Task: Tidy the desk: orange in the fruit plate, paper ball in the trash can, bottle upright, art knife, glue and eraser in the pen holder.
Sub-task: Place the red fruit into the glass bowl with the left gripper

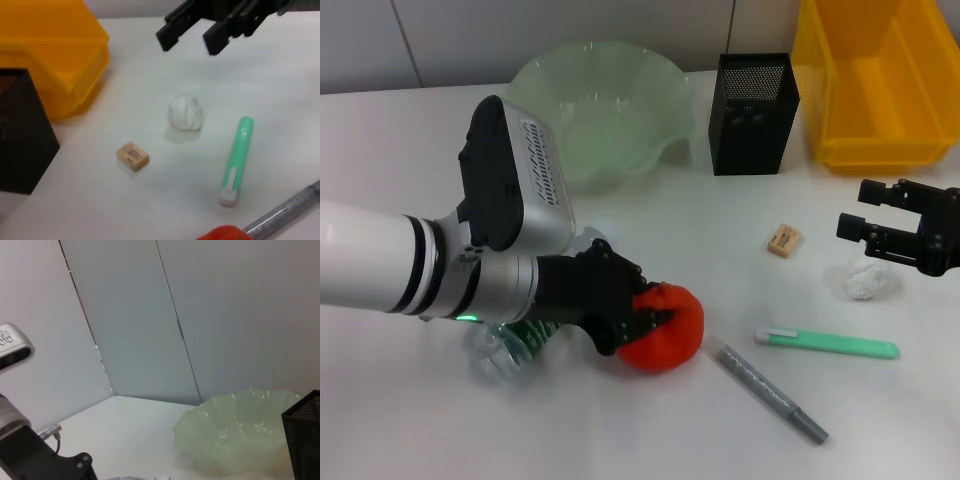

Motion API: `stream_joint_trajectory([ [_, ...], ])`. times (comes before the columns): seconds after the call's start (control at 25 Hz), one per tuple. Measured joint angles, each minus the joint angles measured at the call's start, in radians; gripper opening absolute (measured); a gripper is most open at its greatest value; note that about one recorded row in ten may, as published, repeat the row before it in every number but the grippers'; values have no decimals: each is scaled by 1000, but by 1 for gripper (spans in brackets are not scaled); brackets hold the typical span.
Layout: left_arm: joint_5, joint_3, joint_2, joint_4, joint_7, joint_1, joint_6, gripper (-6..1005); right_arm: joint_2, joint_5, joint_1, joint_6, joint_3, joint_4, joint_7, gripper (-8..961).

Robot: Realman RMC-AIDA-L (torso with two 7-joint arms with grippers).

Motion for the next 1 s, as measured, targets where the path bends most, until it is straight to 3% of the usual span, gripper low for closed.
stream_joint_trajectory([
  [0.36, -12, 10, 0, 189, -52, 79, 33, 177, 2, 0, -4, -1, 0, 2, -3, 705],
  [0.52, -14, -31, -1, 272, -74, 108, 21, 147, 3, 0, -7, -6, 0, 3, -4, 705],
  [0.8, -16, -108, 0, 279, -83, 93, -107, 93, 5, -1, -10, -9, -8, 4, -6, 704],
  [1.0, -9, -149, 1, 244, -79, 41, -225, 65, 14, -5, -10, -9, -12, 5, -13, 704],
])
